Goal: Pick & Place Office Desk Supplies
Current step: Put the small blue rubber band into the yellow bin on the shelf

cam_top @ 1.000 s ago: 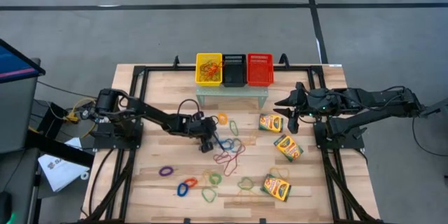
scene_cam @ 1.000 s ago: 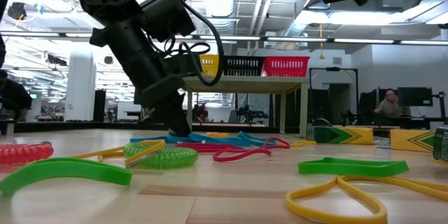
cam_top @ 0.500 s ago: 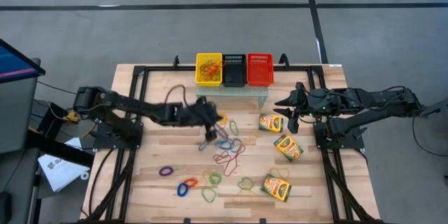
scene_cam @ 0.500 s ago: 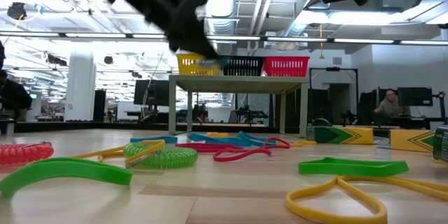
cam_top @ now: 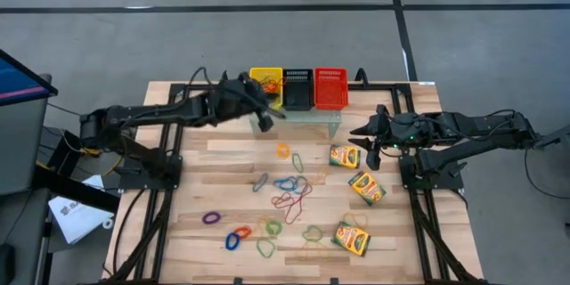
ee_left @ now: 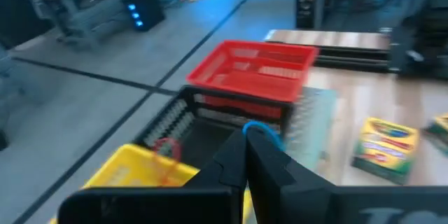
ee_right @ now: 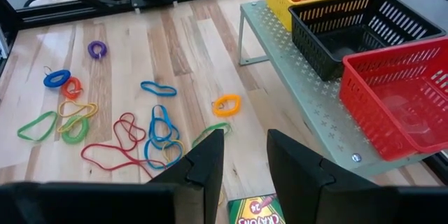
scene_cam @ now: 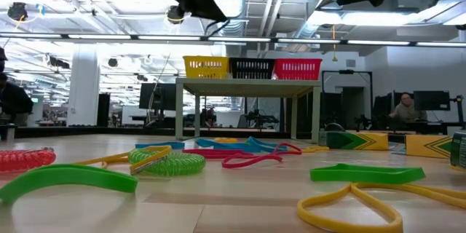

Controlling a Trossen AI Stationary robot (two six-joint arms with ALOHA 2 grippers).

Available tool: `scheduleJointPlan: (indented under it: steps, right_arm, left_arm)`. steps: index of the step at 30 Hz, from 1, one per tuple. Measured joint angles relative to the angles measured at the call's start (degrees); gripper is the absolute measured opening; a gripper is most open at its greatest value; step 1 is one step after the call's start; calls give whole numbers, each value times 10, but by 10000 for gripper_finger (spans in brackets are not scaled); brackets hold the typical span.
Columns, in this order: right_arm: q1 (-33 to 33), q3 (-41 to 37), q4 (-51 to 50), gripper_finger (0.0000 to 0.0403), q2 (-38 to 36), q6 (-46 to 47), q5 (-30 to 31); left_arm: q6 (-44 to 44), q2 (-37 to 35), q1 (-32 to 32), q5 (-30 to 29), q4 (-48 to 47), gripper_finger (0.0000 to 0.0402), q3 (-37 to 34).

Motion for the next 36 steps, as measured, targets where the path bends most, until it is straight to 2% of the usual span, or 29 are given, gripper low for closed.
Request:
scheduleJointPlan:
  steps: [7,12,19,23,26,31,36]
  right_arm:
    - [0,0,0,108,0,0,0]
    - [0,0,0,108,0,1,0]
    - [0,0,0,108,0,2,0]
    - [0,0,0,108,0,1,0]
    - [0,0,0,108,0,1,0]
    - [0,0,0,108,0,2,0]
    - [0,0,-3,108,0,2,0]
  left_arm:
    - [1,5,72,0,0,2,1]
    - [17,9,87,0,0,33,2]
    - [45,33,87,-2,-20,144,2]
    - [30,48,87,-2,-108,216,34]
    - [11,54,84,-15,-166,248,64]
    - [-19,43,33,0,-281,260,111]
    - [-66,36,-98,10,-334,258,111]
